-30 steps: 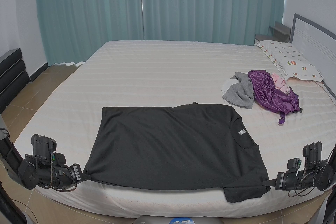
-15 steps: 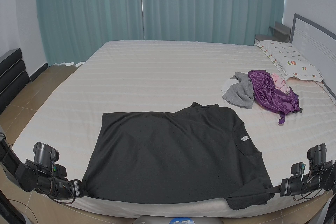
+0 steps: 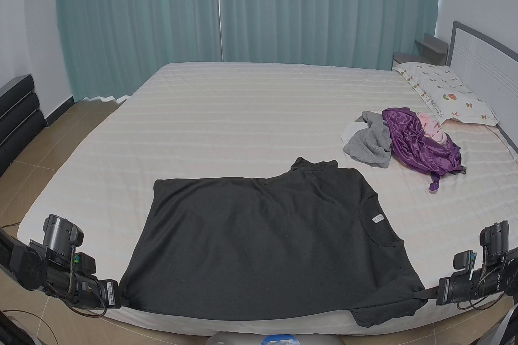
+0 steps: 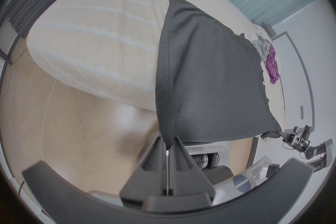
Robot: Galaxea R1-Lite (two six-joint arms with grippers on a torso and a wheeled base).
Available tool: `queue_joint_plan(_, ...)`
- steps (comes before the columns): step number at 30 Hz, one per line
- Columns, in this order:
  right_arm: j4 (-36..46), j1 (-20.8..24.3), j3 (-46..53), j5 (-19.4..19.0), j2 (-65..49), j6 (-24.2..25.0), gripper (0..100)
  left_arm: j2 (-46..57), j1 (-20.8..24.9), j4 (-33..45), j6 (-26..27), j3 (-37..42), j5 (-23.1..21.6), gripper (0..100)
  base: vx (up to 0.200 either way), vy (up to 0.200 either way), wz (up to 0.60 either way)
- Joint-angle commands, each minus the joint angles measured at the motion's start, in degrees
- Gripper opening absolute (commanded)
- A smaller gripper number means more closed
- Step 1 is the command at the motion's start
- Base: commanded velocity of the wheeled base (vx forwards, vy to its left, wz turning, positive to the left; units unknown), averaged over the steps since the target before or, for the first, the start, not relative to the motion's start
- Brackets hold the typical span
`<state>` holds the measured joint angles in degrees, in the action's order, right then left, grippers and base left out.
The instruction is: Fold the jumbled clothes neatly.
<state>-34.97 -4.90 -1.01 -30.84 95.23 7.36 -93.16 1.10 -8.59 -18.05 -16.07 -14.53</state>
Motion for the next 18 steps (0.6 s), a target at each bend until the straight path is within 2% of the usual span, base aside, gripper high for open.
queue_joint_plan(1, 2.54, 0.07, 1.01, 0.08, -3.56, -0.24, 0, 4.13, -0.04, 5.61, 1.44, -2.39, -0.06, 0, 0.0, 0.0, 0.0)
queue_joint_plan(4, 2.98, 0.07, 1.01, 0.08, -4.71, -0.86, 0, 4.39, -0.04, 7.54, 1.79, -3.44, -0.06, 0, 0.0, 0.0, 0.0)
queue_joint_plan(13, 2.81, -0.2, 0.84, 0.08, -7.69, -0.16, 0, 3.95, -0.04, 7.01, 1.36, -4.32, 0.03, 0, 0.0, 0.0, 0.0)
queue_joint_plan(18, 2.81, -0.2, -3.03, 0.08, -7.08, 2.48, 0, 4.39, -0.04, 6.92, -1.9, -8.1, -0.06, 0, 0.0, 0.0, 0.0)
